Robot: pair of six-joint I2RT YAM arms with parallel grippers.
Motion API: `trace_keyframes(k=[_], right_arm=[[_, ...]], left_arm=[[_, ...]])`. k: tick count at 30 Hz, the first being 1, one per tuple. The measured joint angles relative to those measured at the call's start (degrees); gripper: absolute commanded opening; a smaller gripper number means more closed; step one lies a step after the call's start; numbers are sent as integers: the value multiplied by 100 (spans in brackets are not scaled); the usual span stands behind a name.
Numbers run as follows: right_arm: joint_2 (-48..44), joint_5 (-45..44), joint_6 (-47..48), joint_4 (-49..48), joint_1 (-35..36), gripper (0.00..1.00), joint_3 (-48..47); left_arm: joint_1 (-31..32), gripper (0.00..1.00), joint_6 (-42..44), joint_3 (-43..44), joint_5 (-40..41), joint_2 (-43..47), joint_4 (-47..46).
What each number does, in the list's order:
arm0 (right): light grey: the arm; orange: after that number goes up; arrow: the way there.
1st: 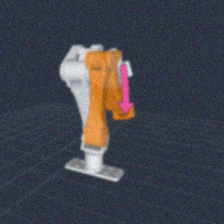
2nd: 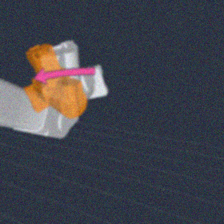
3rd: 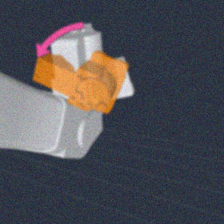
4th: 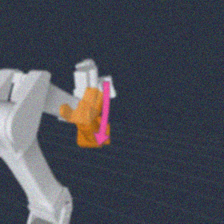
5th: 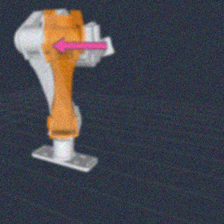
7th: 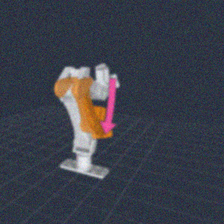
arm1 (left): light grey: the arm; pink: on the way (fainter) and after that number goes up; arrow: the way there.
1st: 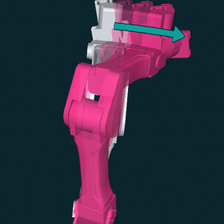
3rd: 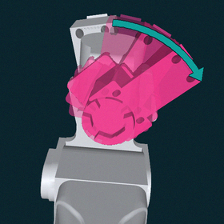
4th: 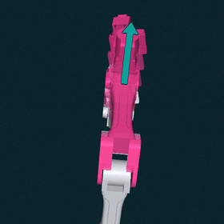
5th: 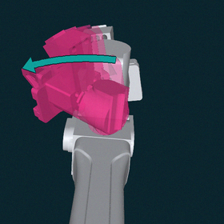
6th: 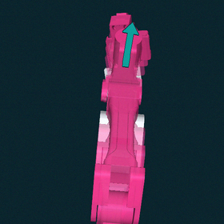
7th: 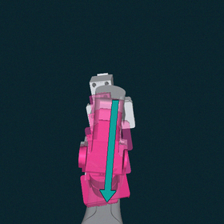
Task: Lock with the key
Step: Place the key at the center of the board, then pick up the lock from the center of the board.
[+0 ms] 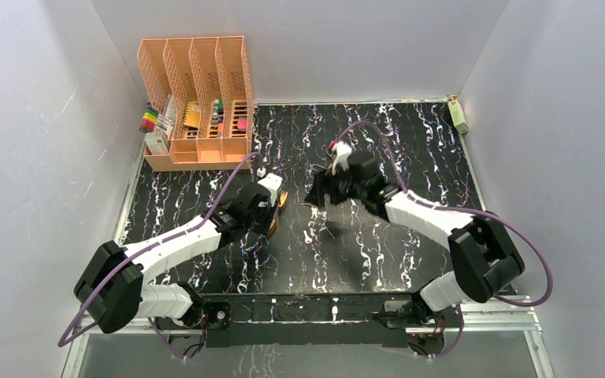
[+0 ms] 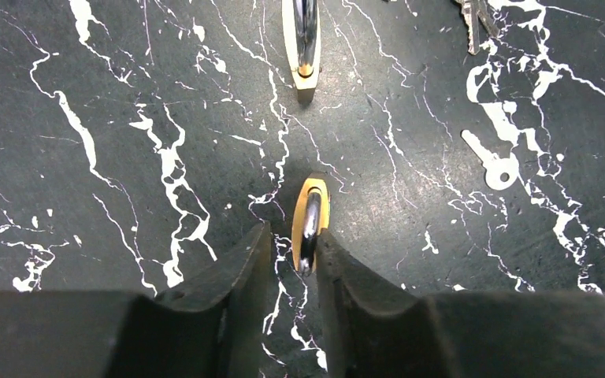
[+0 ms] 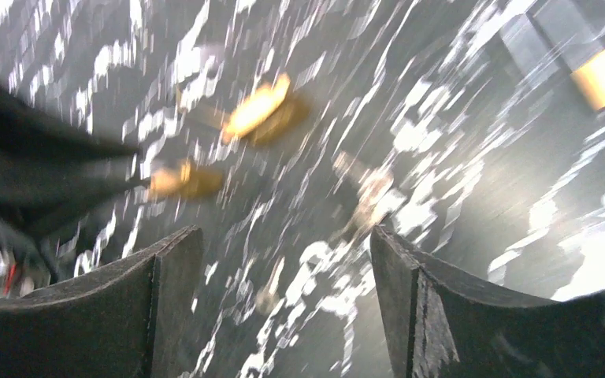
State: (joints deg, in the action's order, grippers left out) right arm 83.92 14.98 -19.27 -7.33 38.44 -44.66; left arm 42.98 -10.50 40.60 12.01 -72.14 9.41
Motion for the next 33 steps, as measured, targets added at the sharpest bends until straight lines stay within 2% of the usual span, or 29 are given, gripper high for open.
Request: trace_keyframes(k=[4, 6, 8, 9, 11, 12, 18, 23, 33], right_arm=[[4, -146, 310, 140, -750, 96, -1005], [212, -310, 498, 332, -1073, 99, -1582], [651, -479, 737, 634, -1266, 99, -2264], [868, -549, 831, 793, -1296, 98, -2538], [1390, -682, 1075, 1073, -1309, 98, -3071], [1613, -734, 1209, 1209, -1300, 98, -3226], [2481, -660, 2212, 2175, -1281, 90, -3698], [2747, -284, 3021, 2656, -1305, 83, -3856], [3246, 201, 4138, 2750, -1451, 83, -4109]], left_arm=[[0, 44, -46, 39, -50, -28, -2], [0, 58, -68, 39, -66, -28, -7], [0, 68, -79, 39, -81, -17, -7], [0, 74, -92, 39, -90, -4, -7], [0, 94, -101, 39, -101, 52, -4], [0, 98, -107, 42, -107, 94, 2], [0, 98, -111, 304, -149, 343, 203], [0, 98, -350, 442, -199, 651, 328], [0, 98, -798, 706, -358, 699, 282]])
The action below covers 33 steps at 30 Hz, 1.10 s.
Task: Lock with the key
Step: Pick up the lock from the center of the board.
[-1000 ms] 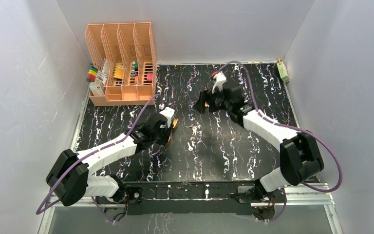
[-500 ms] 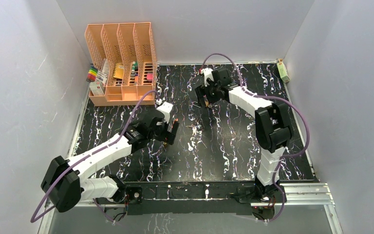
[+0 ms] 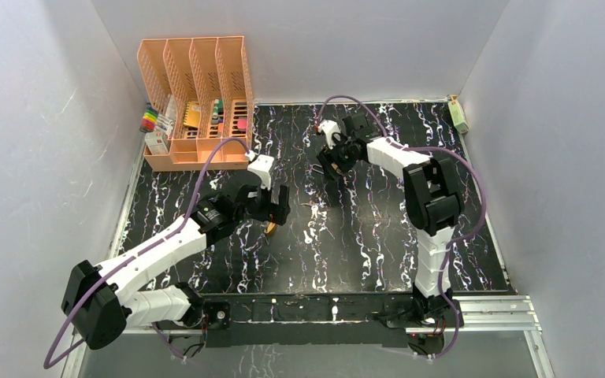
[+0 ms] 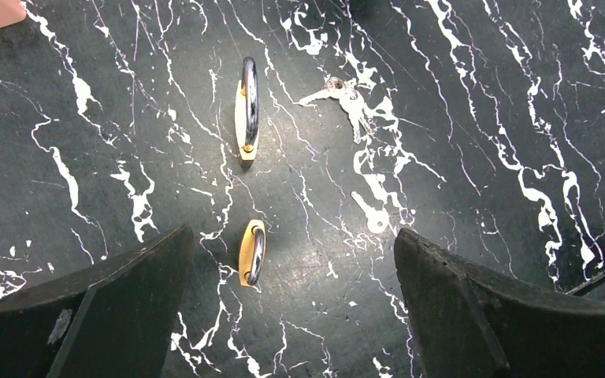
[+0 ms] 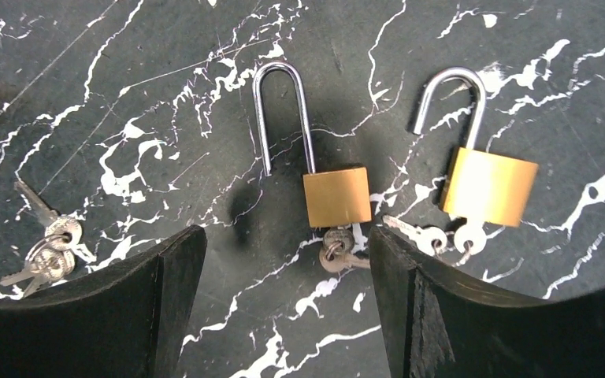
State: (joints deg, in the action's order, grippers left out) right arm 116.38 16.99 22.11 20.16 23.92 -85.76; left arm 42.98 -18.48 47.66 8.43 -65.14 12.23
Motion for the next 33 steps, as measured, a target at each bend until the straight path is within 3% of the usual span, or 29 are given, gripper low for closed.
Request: trace_keyframes(k=[6, 16, 23, 28, 33], right_arm=[[319, 289, 243, -249, -92, 81, 4], [610, 417, 452, -525, -175, 66, -179], [612, 295, 538, -647, -179, 41, -142], [538, 105, 525, -826, -173, 2, 31], [210, -153, 197, -1003, -140, 0, 492]], left_arm=[[0, 98, -81, 85, 26, -70, -155], [0, 98, -111, 181, 170, -105, -328], [0, 98, -85, 181, 258, -103, -323], [0, 98, -52, 203, 308, -103, -319], [0, 98, 11, 396, 284, -109, -282]])
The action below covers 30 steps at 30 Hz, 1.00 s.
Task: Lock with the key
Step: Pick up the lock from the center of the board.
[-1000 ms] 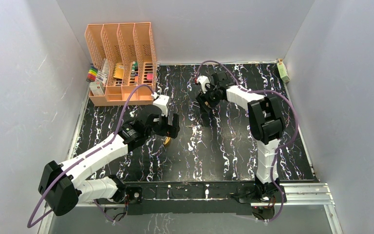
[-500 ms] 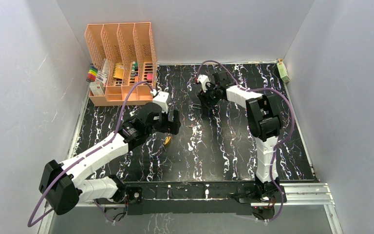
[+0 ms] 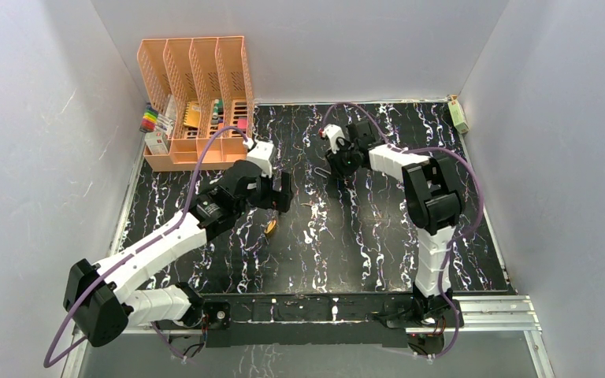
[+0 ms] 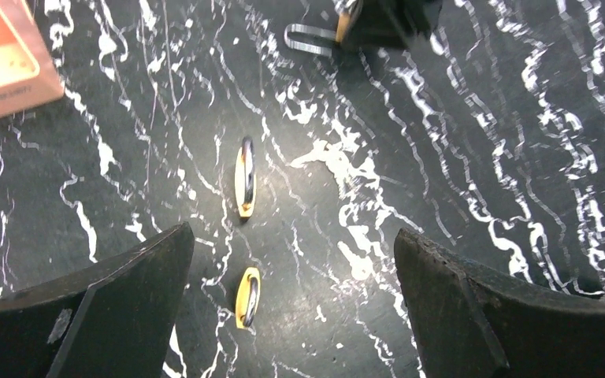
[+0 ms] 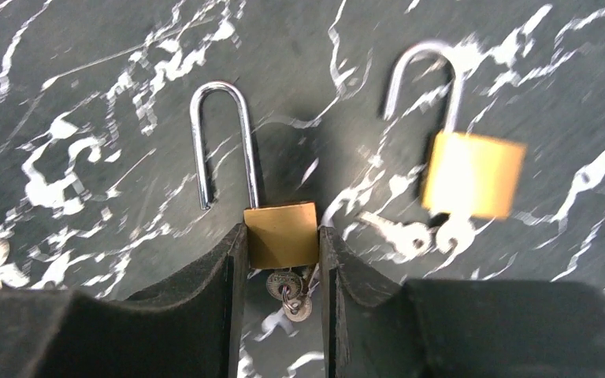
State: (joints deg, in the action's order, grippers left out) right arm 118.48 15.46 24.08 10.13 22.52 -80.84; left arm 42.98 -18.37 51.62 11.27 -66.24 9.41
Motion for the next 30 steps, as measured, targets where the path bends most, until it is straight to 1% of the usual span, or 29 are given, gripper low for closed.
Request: trace_keyframes(k=[3, 6, 12, 15, 20, 24, 27, 30], right_arm=[[-393, 105, -332, 68, 0, 0, 404], [-1086, 503, -708, 232, -4, 0, 780], [-2649, 1357, -1318, 306, 48, 0, 811], [-3244, 1899, -1631, 354, 81, 0, 756], [-3582, 3025, -2111, 697, 101, 0, 721], [-3615, 3847, -2564, 848, 103, 0, 741], [-3770, 4207, -2758, 988, 103, 0, 750], [-3967, 4507, -2874, 1054, 103, 0, 748]], left_arm=[[-7, 98, 138, 273, -188, -55, 0], [-22, 98, 435, 636, -737, -205, -15], [-160, 96, 1034, 1482, -2098, -721, 160], [-219, 95, 1329, 1591, -2761, -778, 153], [-396, 95, 1895, 1609, -3713, -623, 201], [-837, 94, 2293, 1884, -4562, -389, 411], [-1196, 94, 2581, 2186, -5056, -170, 610], [-1340, 93, 2861, 2441, -5458, 9, 852]])
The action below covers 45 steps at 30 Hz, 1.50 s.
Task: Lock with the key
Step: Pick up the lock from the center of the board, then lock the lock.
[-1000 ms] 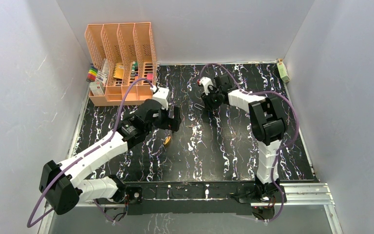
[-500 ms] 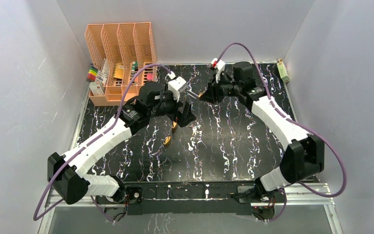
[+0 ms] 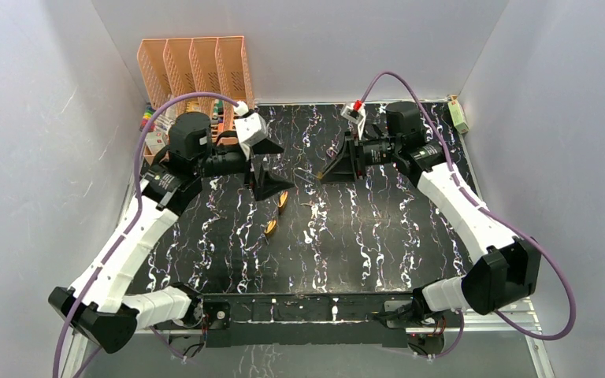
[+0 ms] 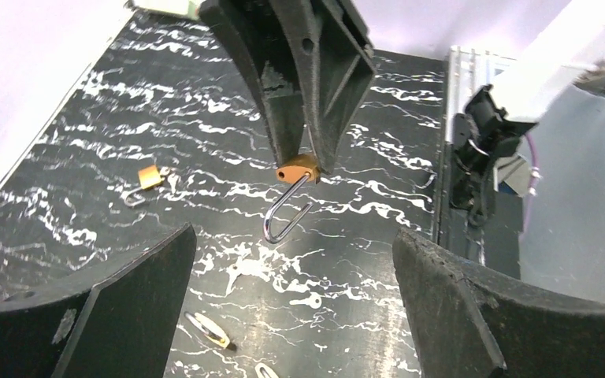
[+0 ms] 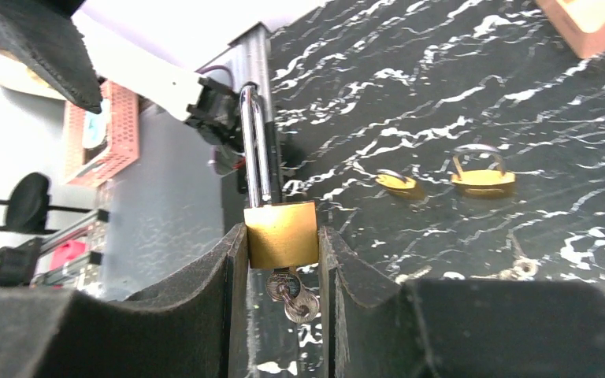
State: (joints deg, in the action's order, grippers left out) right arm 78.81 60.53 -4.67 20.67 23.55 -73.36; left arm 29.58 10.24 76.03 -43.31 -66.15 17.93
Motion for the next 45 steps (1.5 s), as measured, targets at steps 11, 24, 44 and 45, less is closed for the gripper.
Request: trace_keyframes(k=[11, 24, 44, 45], right_arm=[[-142, 581, -704, -164, 61, 0, -299], [-142, 603, -1001, -433, 236, 0, -315], [-1602, -1069, -811, -2378, 208, 98, 1294], [-1893, -1172, -894, -3008, 208, 98, 1790]], left_arm=[[-15, 68, 356, 435, -1246, -579, 660], [-17, 6, -133, 422, -1565, -737, 63], [-181, 0, -1113, 76, -1432, -540, -1388], [-208, 0, -1233, 68, -1416, -529, -1587]])
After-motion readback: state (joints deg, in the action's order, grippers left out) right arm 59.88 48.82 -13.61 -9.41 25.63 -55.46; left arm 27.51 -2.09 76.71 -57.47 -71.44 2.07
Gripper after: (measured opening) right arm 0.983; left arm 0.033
